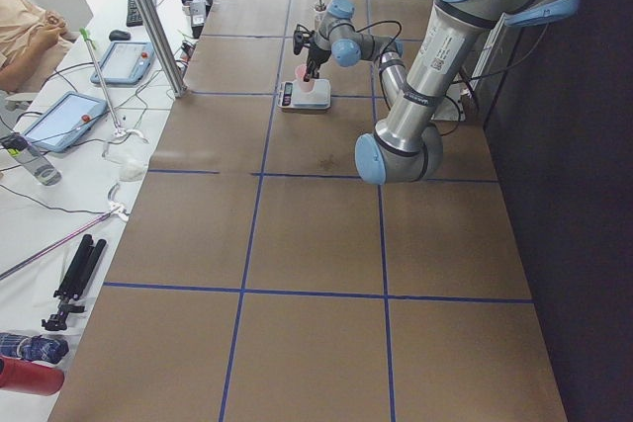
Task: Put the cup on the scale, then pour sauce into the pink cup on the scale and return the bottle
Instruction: 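Carry the pink cup with the left gripper onto the scale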
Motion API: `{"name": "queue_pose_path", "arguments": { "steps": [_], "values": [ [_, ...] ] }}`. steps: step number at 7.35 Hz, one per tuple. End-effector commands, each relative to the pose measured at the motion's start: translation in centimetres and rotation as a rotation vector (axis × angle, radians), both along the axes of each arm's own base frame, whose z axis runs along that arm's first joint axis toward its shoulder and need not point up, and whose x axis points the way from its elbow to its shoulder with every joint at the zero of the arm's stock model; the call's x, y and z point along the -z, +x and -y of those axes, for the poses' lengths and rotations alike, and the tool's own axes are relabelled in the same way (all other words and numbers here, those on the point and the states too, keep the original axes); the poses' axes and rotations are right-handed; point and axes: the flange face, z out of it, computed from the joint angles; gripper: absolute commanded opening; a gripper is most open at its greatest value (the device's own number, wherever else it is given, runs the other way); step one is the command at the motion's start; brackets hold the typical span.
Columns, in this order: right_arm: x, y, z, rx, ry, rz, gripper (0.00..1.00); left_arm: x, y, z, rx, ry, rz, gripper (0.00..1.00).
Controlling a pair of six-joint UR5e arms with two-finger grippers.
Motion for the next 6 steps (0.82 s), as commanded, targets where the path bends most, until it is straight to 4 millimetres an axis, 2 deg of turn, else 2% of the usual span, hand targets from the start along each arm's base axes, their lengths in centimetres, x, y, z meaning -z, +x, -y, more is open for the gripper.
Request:
{"name": "queue_pose_path", "arguments": {
  "steps": [1, 2, 3, 4, 5, 6],
  "values": [
    [0.0, 0.0, 0.0, 0.000, -0.001, 0.000, 1.00, -1.0, 1.4, 0.1, 0.009, 0.002, 0.031, 0.00],
    [-0.1, 0.0, 0.0, -0.001, -0.001, -0.001, 1.00, -0.8, 1.7, -0.3, 0.004, 0.004, 0.029, 0.02],
    [-0.1, 0.0, 0.0, -0.001, -0.003, -0.002, 1.00, -0.8, 1.9, -0.6, -0.002, 0.004, 0.029, 0.20],
    [-0.2, 0.0, 0.0, -0.001, -0.004, -0.002, 1.00, -0.8, 1.9, -0.6, -0.004, 0.005, 0.028, 0.46],
    [-0.2, 0.0, 0.0, -0.001, -0.004, -0.002, 1.00, -0.6, 1.6, -0.6, -0.011, 0.016, 0.027, 0.94],
    [-0.1, 0.0, 0.0, 0.000, -0.001, -0.002, 1.00, 0.1, 0.7, -1.1, -0.030, 0.039, 0.013, 1.00]
  ]
}}
